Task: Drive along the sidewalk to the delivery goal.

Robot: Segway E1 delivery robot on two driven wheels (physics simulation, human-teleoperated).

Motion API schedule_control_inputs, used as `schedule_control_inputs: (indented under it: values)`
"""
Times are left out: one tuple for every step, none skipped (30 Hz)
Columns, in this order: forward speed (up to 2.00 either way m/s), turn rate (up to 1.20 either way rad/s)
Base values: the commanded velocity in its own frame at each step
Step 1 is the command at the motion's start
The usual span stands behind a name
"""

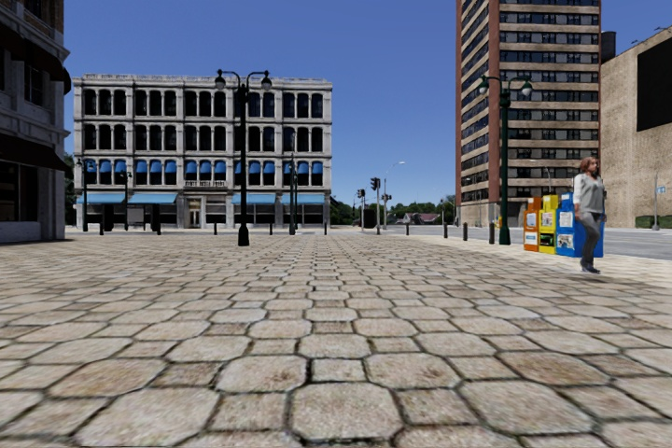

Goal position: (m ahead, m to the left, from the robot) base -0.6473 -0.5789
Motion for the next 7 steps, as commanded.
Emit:
schedule_control_inputs:
  values:
    - [0.0,0.0]
    - [0.0,0.0]
    - [0.0,0.0]
    - [0.0,0.0]
    - [0.0,0.0]
    - [0.0,0.0]
    - [0.0,0.0]
